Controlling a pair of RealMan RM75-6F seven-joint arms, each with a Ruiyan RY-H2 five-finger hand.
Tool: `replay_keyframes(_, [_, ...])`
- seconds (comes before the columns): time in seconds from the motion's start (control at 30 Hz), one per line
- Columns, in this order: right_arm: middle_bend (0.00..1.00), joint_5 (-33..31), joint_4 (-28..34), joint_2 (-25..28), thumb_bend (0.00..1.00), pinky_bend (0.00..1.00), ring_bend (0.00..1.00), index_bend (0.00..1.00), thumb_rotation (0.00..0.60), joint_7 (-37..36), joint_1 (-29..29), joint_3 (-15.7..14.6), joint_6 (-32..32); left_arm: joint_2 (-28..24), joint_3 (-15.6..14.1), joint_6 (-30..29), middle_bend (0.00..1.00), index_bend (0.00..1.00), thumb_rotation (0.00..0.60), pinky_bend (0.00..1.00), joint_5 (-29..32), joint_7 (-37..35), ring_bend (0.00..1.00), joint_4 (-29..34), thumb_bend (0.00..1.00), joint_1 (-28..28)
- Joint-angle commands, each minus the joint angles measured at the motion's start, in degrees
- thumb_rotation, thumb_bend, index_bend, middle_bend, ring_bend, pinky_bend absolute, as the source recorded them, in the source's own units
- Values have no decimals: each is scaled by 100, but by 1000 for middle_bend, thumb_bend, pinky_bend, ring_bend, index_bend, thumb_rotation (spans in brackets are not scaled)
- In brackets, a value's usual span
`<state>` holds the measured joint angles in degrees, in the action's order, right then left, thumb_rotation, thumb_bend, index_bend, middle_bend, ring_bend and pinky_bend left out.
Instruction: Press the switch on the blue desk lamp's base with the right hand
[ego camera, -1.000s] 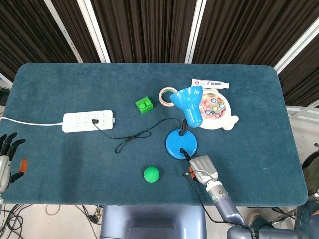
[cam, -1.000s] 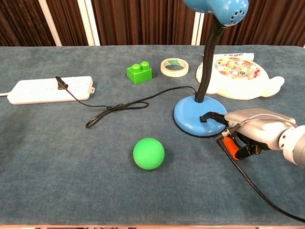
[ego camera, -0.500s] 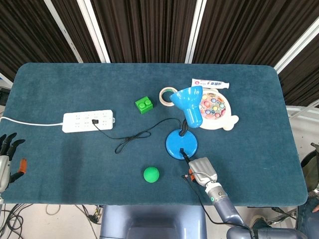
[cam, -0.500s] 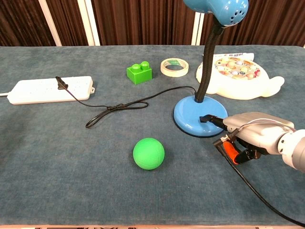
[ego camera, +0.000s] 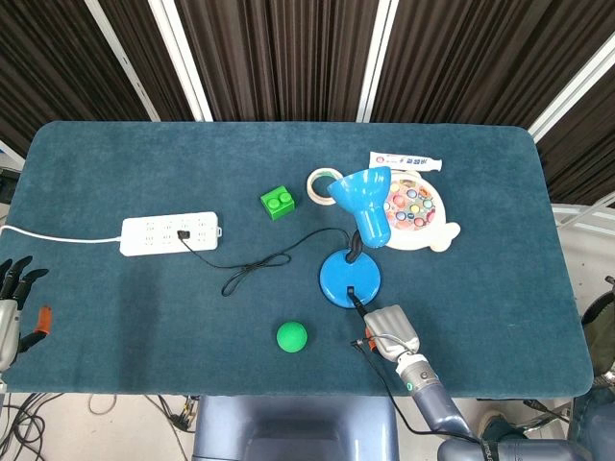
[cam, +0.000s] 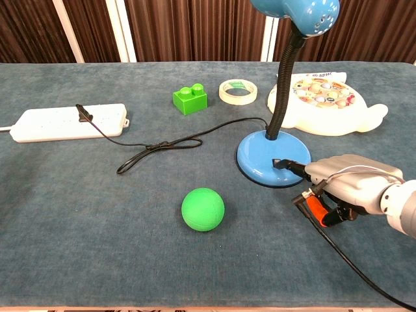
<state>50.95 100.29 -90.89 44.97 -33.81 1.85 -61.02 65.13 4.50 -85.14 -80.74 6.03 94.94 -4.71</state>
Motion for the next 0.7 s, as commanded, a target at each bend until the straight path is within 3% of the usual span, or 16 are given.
replay_keyframes(0.03, [778,-97,15,-5,759,1000,881,103,600,50,-45,3,-8,0,1,-1,60,206,600,0,-2,0,0,-3,493,-2])
replay_keyframes(0.23, [755,89,108,53,759,1000,817,73,600,-147,-14,179,-330,0,3,0,60,206,600,0,7,-6,0,-10,492,0])
replay_keyframes(0.4, [625,320,615,529,753,1000,713,2,600,-514,124,366,-628,0,2,-20,60,206,600,0,-11,-2,0,-8,493,4])
replay_keyframes(0.5, [524,370,1100,1078,690,1000,601,0,600,-607,259,376,-799,8,-4,-24,60,206,600,0,-16,4,0,-8,493,7])
replay_keyframes(0.6, [423,409,1582,1735,598,1000,488,0,600,-559,445,188,-951,18,-7,-32,60,206,600,0,-37,36,0,0,493,2])
replay_keyframes(0.7, [269,623,1880,2267,483,1000,301,0,600,-726,719,-79,-1116,32,-9,-39,60,206,600,0,-52,67,0,4,493,-2])
